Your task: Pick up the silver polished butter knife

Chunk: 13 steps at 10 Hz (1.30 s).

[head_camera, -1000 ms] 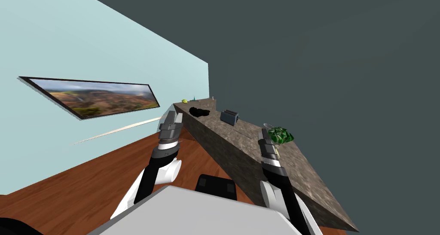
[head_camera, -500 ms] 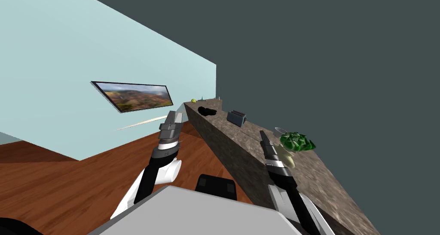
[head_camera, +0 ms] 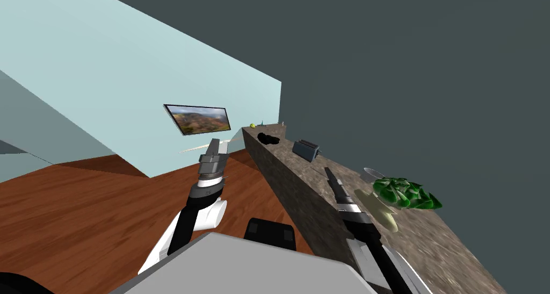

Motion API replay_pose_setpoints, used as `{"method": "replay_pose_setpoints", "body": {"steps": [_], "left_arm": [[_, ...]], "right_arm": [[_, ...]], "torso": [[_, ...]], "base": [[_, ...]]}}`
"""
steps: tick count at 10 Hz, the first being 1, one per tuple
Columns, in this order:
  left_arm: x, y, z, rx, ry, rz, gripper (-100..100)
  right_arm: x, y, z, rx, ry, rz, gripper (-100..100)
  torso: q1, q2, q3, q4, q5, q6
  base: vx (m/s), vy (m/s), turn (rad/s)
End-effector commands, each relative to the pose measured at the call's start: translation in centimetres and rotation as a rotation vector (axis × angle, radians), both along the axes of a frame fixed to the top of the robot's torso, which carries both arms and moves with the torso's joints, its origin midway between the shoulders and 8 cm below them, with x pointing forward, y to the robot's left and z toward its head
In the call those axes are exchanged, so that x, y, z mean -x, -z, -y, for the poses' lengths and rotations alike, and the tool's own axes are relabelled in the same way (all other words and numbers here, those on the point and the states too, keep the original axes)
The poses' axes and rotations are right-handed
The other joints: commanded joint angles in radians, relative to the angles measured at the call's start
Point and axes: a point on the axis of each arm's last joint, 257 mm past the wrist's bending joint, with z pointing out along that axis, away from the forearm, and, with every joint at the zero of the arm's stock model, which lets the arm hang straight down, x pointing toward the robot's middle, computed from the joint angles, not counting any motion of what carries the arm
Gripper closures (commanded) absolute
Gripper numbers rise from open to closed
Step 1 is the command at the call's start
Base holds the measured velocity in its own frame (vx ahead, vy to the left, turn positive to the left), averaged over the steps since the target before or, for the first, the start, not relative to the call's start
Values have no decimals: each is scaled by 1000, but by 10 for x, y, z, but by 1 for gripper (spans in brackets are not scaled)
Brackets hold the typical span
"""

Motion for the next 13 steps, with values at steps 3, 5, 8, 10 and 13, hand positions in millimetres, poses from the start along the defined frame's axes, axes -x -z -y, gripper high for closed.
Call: {"method": "replay_pose_setpoints", "body": {"steps": [3,5,8,10,13], "left_arm": [[0,0,0,0,0,0,0],[0,0,0,0,0,0,0],[0,0,0,0,0,0,0],[0,0,0,0,0,0,0],[0,0,0,0,0,0,0]], "right_arm": [[1,22,23,112,13,-82,-100],[3,33,33,161,15,-118,-100],[10,54,54,253,22,-196,-100],[21,77,77,338,28,-279,-100],[36,100,101,426,26,-368,-100]], "torso": [[-1,0,0,0,0,0],[-1,-1,0,0,0,0],[-2,-1,-1,0,0,0],[-3,-2,-1,0,-1,0],[-4,-2,-1,0,-1,0]], "base": [[-11,27,232],[-6,14,267],[1,3,250],[5,-11,321],[8,-31,248]]}}
